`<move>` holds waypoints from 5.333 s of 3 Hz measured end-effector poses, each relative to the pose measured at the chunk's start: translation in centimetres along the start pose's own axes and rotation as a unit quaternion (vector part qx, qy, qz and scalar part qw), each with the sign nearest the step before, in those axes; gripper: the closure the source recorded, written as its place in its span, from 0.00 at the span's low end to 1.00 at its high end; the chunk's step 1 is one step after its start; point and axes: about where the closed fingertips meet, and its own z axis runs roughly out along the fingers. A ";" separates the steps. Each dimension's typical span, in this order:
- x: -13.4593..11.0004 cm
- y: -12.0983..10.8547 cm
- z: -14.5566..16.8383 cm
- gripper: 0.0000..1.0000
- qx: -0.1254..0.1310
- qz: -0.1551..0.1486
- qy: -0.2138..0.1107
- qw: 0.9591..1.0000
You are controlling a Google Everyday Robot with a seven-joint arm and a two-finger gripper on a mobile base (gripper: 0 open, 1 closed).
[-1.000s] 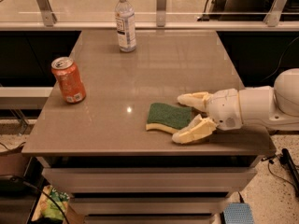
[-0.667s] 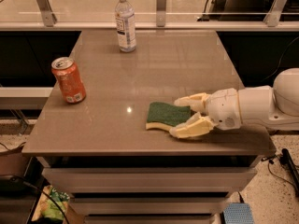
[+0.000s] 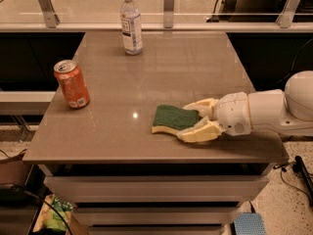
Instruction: Move sponge near blue plastic bottle
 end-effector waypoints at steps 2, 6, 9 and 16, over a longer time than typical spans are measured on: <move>-0.1 0.0 0.0 1.00 0.000 0.000 0.000 1.000; -7.9 -9.7 -1.9 1.00 0.075 0.023 0.034 0.996; -8.9 -17.3 0.4 1.00 0.094 0.031 0.061 0.993; -4.6 -26.4 7.0 1.00 0.134 0.070 0.071 0.986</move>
Offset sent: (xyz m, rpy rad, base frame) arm 0.0458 -0.0051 0.0387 -0.0058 -0.0067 -0.0668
